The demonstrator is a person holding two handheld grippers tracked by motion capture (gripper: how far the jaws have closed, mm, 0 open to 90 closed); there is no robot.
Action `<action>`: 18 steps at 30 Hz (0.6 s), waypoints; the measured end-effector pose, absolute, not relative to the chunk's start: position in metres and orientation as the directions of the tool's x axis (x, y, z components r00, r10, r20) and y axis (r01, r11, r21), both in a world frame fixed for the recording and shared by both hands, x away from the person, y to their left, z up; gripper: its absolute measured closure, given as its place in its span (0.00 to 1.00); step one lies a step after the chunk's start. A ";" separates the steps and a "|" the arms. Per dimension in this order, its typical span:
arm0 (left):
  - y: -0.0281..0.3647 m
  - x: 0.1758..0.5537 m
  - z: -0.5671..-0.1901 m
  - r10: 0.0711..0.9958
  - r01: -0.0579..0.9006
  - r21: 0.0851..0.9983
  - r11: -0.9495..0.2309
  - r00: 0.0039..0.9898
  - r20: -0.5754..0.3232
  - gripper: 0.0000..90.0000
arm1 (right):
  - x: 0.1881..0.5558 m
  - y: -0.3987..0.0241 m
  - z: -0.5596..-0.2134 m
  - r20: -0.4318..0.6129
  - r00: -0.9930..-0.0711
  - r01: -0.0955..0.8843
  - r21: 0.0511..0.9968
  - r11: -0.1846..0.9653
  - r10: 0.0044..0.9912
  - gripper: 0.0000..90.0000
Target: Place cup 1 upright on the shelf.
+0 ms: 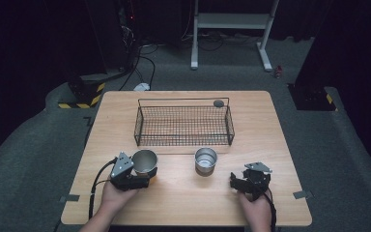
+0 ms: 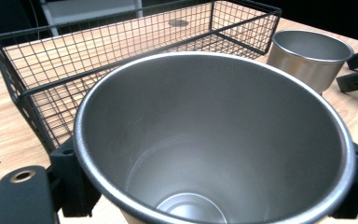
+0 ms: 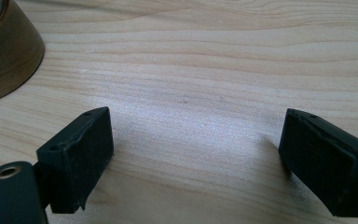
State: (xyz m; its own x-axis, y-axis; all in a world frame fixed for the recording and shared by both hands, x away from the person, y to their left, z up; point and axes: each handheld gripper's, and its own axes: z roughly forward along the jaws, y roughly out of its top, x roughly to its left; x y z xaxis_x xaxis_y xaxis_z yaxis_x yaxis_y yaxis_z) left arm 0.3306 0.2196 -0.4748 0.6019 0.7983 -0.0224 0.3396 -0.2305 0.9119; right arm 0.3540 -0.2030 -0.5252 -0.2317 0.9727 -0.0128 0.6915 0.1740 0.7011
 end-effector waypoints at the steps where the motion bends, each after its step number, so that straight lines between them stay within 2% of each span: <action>1: 0.220 0.331 -0.475 0.798 0.343 0.911 -0.227 0.601 -0.027 0.15 | 0.354 -0.203 -0.525 -0.013 -0.232 0.692 0.701 0.174 0.973 0.11; 12: 0.222 0.339 -0.468 0.824 0.392 0.898 -0.197 0.563 -0.065 0.15 | 0.354 -0.203 -0.525 -0.014 -0.249 0.688 0.702 0.187 0.968 0.11; 18: 0.223 0.346 -0.459 0.831 0.380 0.912 -0.156 0.549 -0.086 0.15 | 0.354 -0.204 -0.525 -0.015 -0.273 0.682 0.702 0.205 0.962 0.11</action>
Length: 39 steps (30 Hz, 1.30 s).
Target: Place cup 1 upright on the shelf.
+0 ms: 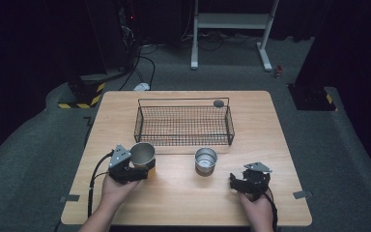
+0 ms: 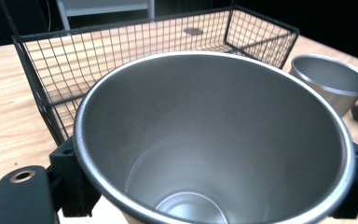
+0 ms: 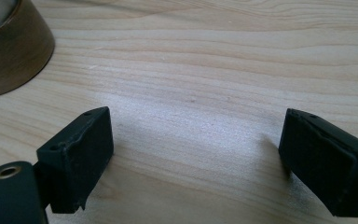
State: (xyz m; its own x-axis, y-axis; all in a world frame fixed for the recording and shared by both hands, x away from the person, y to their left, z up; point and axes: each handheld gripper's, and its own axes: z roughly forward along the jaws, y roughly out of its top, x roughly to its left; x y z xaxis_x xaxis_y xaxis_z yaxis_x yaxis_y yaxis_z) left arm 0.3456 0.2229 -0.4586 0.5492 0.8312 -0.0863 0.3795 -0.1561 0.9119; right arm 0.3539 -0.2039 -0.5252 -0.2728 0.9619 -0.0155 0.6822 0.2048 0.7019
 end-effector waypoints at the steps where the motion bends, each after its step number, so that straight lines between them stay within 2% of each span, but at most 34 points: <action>1: 0.224 0.347 -0.457 0.831 0.370 0.916 -0.152 0.550 -0.084 0.15 | 0.354 -0.204 -0.525 -0.013 -0.274 0.683 0.701 0.204 0.962 0.11; 11: 0.220 0.355 -0.442 0.846 0.361 0.925 -0.121 0.524 -0.094 0.15 | 0.354 -0.203 -0.525 -0.012 -0.287 0.680 0.702 0.213 0.958 0.11; 39: 0.207 0.367 -0.420 0.839 0.313 0.943 -0.115 0.538 -0.076 0.15 | 0.354 -0.203 -0.525 -0.012 -0.288 0.680 0.702 0.213 0.958 0.11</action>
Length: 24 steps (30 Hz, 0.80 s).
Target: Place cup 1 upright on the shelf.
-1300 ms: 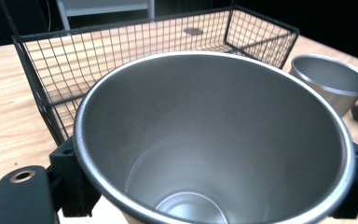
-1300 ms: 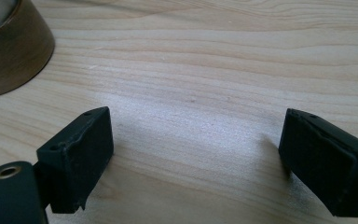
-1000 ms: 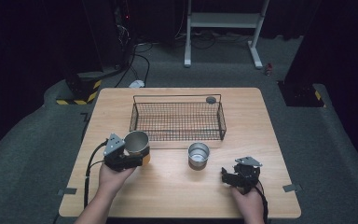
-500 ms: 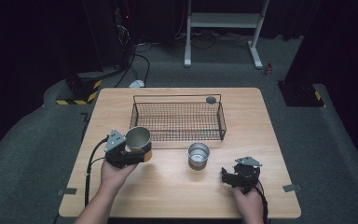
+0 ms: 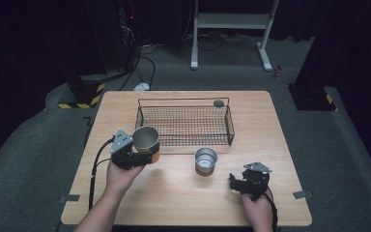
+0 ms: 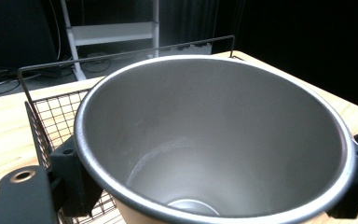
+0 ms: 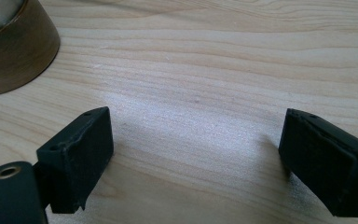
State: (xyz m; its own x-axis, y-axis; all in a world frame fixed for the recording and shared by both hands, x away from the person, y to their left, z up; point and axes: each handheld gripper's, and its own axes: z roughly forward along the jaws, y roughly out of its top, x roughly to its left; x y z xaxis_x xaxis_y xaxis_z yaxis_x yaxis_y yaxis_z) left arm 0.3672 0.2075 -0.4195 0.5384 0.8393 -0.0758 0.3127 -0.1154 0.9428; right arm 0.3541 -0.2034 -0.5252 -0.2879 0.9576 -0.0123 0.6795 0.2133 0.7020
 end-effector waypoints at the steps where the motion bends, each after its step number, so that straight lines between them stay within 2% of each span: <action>1: 0.207 0.368 -0.419 0.838 0.311 0.943 -0.118 0.540 -0.073 0.15 | 0.354 -0.203 -0.525 -0.011 -0.286 0.681 0.702 0.211 0.958 0.11; 10: 0.200 0.374 -0.411 0.845 0.279 0.953 -0.120 0.532 -0.049 0.15 | 0.354 -0.203 -0.525 -0.012 -0.288 0.679 0.702 0.213 0.958 0.11; 24: 0.196 0.392 -0.398 0.852 0.296 0.949 -0.109 0.520 -0.064 0.15 | 0.354 -0.203 -0.525 -0.013 -0.288 0.679 0.702 0.213 0.958 0.11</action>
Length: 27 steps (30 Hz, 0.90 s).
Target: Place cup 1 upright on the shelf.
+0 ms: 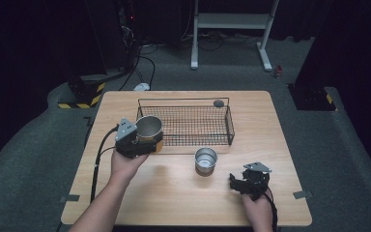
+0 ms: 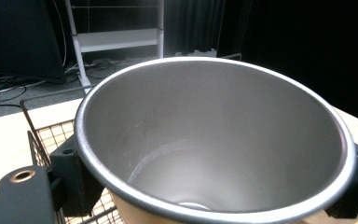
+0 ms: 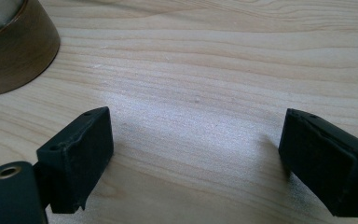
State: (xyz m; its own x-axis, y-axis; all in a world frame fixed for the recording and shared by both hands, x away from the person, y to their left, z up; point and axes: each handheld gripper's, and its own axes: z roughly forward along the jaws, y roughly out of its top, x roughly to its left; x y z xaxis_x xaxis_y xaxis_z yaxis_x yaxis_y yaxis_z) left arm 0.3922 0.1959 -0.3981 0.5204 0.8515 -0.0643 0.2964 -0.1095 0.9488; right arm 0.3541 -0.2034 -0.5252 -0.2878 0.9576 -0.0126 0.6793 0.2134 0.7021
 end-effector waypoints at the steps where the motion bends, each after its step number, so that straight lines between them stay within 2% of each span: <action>1: 0.195 0.394 -0.397 0.852 0.292 0.950 -0.108 0.520 -0.063 0.15 | 0.354 -0.203 -0.525 -0.012 -0.288 0.680 0.702 0.213 0.958 0.11; 17: 0.186 0.421 -0.388 0.864 0.283 0.951 -0.123 0.502 -0.037 0.15 | 0.354 -0.203 -0.525 -0.012 -0.288 0.679 0.702 0.213 0.958 0.11; 27: 0.186 0.443 -0.394 0.876 0.320 0.939 -0.125 0.480 -0.047 0.15 | 0.354 -0.203 -0.525 -0.012 -0.287 0.680 0.702 0.212 0.958 0.11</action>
State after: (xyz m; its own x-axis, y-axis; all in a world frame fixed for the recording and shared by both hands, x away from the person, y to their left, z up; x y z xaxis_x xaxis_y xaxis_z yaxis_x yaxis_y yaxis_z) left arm 0.4429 0.1864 -0.3942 0.4803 0.8759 -0.0466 0.3199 -0.1254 0.9391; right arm 0.3540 -0.2033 -0.5252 -0.2870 0.9579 -0.0117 0.6799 0.2123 0.7020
